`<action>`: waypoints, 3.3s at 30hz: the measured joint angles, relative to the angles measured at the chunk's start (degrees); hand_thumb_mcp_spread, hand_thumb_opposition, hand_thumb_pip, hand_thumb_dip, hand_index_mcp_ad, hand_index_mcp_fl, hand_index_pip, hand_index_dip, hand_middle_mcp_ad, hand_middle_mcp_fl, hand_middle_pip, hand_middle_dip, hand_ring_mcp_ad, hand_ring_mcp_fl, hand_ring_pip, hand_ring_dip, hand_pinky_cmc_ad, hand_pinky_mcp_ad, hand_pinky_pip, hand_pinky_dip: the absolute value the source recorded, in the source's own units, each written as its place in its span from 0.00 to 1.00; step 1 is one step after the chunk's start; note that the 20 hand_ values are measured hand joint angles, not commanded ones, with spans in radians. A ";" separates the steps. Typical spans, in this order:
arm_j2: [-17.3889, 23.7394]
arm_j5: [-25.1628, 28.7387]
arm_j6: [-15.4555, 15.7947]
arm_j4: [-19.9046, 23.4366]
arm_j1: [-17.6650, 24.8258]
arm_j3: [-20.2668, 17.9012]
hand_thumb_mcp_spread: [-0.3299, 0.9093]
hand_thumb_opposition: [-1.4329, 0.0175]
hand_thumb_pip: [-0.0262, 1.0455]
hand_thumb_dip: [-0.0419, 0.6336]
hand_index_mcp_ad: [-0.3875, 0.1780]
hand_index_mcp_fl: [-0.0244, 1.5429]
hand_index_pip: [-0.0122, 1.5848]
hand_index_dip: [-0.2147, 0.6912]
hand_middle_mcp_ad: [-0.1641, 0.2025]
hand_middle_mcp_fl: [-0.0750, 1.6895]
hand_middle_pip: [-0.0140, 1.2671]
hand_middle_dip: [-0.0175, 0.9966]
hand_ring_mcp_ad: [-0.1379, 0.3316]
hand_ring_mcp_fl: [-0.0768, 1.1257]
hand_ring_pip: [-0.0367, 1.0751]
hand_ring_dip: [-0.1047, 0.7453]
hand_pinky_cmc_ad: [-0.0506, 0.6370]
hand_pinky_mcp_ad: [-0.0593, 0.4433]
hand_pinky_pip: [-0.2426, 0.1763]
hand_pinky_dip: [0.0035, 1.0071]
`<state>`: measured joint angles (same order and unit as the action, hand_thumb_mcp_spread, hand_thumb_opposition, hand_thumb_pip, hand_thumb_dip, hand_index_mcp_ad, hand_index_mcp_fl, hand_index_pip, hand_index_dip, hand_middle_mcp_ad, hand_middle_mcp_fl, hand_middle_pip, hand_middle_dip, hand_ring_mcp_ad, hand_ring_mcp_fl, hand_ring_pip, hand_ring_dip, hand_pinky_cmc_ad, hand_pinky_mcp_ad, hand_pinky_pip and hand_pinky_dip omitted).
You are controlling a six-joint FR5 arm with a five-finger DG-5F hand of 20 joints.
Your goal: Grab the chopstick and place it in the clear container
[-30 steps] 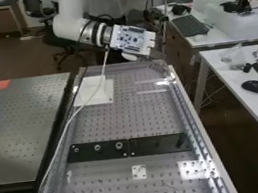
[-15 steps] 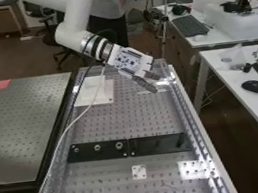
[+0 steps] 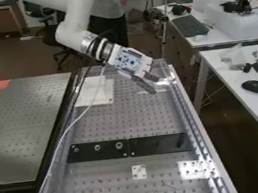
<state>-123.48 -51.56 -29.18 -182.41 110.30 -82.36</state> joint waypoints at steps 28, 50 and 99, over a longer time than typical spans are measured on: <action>-0.41 -4.72 17.77 -1.77 -0.19 3.47 0.98 0.24 0.46 0.57 0.55 0.86 0.27 0.72 0.35 0.77 0.20 0.68 0.28 0.63 0.14 0.66 0.74 0.65 0.62 0.15; -2.83 -8.89 21.50 -5.87 -1.31 7.51 0.98 0.24 0.46 0.56 0.56 0.86 0.27 0.72 0.35 0.77 0.20 0.68 0.24 0.65 0.14 0.69 0.75 0.65 0.62 0.15; 12.21 -4.74 43.76 15.68 -3.78 -4.35 0.42 0.53 0.36 0.17 0.38 0.07 0.04 0.61 0.61 0.08 0.08 0.37 0.51 0.07 0.10 0.37 0.60 0.71 0.40 0.15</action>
<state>-111.26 -56.30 14.58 -166.73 106.52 -86.71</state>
